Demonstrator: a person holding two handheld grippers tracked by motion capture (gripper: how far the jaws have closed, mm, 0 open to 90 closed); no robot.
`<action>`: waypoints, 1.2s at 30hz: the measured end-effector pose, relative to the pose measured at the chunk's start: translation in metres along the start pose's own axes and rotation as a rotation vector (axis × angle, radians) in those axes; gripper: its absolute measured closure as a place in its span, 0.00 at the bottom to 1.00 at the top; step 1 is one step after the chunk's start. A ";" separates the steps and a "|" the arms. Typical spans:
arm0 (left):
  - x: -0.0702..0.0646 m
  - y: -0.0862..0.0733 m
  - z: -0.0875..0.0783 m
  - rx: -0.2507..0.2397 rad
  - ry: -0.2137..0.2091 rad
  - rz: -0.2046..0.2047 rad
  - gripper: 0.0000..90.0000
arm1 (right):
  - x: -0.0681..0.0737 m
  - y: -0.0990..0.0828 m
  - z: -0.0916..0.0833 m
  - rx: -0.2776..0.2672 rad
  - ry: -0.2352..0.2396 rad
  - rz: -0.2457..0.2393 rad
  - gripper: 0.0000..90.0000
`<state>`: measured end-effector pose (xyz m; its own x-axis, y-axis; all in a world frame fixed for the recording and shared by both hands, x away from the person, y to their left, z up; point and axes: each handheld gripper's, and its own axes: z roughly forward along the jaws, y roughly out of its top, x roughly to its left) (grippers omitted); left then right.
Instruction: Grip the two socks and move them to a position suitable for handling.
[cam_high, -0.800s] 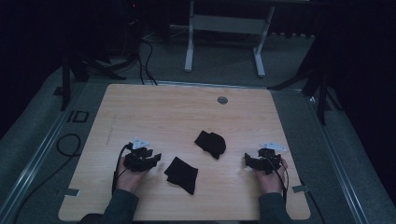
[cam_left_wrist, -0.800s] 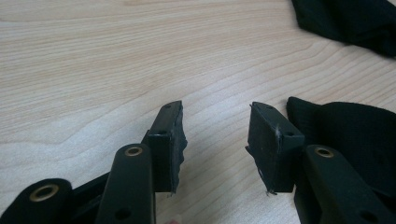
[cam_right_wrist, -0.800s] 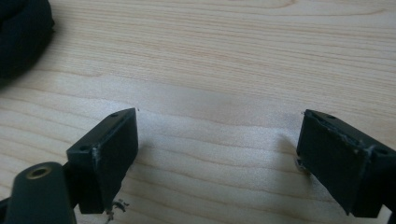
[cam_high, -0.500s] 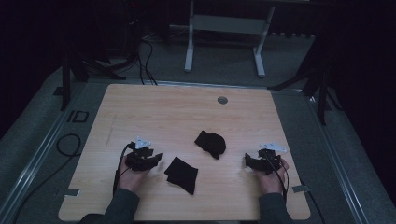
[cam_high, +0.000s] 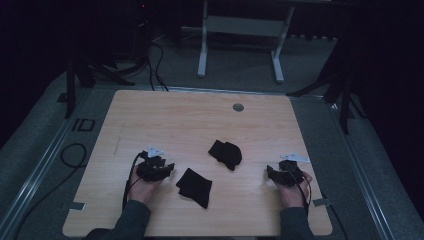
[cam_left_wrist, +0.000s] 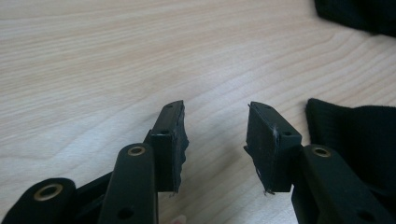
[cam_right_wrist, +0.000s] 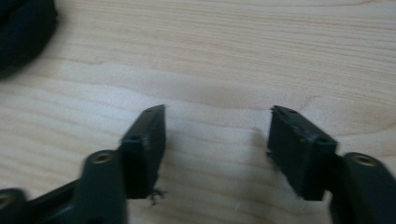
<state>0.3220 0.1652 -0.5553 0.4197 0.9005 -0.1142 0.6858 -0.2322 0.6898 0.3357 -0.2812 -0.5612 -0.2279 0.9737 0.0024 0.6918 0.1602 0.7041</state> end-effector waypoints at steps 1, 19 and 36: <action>-0.001 0.000 0.000 0.002 -0.001 0.001 0.64 | 0.000 0.000 -0.001 0.003 0.009 -0.006 0.48; -0.003 0.001 -0.001 0.010 -0.062 -0.051 0.66 | 0.044 0.002 -0.017 0.017 0.122 -0.173 0.79; -0.003 0.002 -0.007 -0.010 -0.046 -0.047 0.65 | 0.126 -0.003 -0.020 0.025 0.307 -0.375 0.94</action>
<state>0.3180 0.1644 -0.5489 0.4140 0.8923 -0.1797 0.6995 -0.1855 0.6902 0.2910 -0.1627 -0.5485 -0.6535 0.7561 -0.0361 0.5389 0.4982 0.6793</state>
